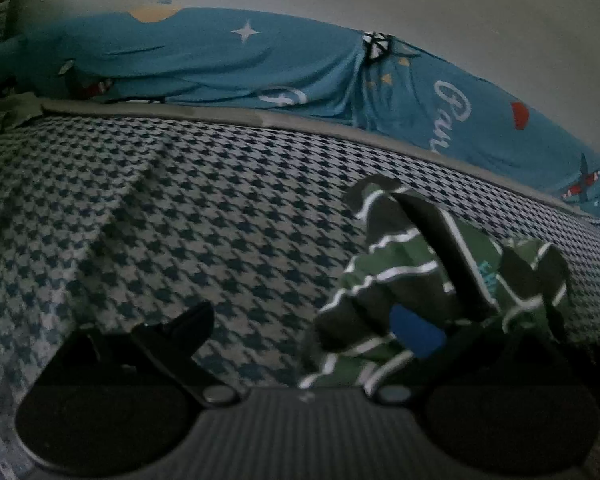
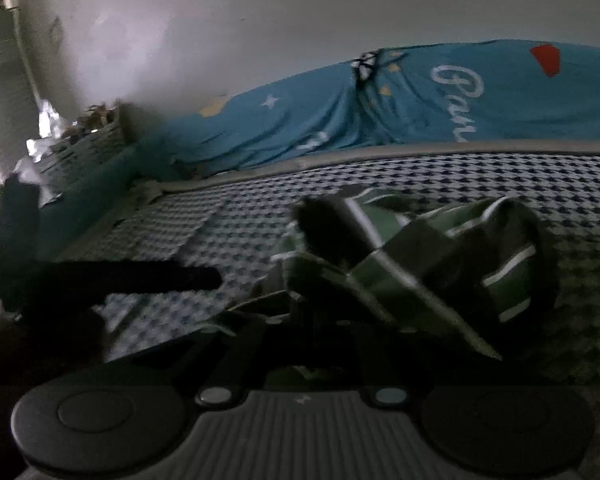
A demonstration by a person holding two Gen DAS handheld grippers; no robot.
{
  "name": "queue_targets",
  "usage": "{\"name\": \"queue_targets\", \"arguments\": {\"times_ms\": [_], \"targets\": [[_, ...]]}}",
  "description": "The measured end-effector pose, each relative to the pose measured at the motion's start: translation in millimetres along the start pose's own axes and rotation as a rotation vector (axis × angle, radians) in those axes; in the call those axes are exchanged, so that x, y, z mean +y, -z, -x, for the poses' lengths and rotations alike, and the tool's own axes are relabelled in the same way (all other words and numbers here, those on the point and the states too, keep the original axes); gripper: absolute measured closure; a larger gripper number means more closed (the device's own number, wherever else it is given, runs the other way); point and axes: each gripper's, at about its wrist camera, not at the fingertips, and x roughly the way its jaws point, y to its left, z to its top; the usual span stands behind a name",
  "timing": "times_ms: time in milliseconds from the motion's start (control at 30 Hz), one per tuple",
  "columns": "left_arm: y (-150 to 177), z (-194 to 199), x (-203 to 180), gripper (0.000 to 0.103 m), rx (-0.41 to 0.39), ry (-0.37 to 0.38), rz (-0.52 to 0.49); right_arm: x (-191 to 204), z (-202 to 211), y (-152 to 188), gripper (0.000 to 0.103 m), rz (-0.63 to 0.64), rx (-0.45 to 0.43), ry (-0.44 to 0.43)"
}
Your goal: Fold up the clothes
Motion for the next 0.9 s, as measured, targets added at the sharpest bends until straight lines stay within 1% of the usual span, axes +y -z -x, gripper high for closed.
{"name": "queue_targets", "arguments": {"times_ms": [133,200,367,500,567,667,767,900], "targets": [[4,6,7,0.004,-0.004,-0.021,0.0,17,4,15,0.096,-0.014,0.02,-0.049],[8,9,10,0.004,-0.006,-0.028,0.007,29,5,24,0.096,0.003,0.037,-0.072],[21,15,18,0.004,0.016,-0.026,0.036,50,4,45,0.096,0.037,0.094,-0.135],[30,21,19,0.004,0.022,-0.019,0.029,61,4,55,0.096,0.064,0.143,-0.181],[34,23,18,0.004,0.026,-0.017,0.023,65,5,59,0.094,0.08,0.165,-0.198],[37,26,19,0.004,0.032,-0.015,0.022,65,8,58,0.093,0.093,0.152,-0.192],[37,28,21,0.004,0.03,-0.013,0.025,57,14,52,0.093,0.061,0.112,-0.173],[34,31,24,0.004,0.018,-0.009,0.033,45,18,43,0.092,0.008,0.049,-0.094]]}}
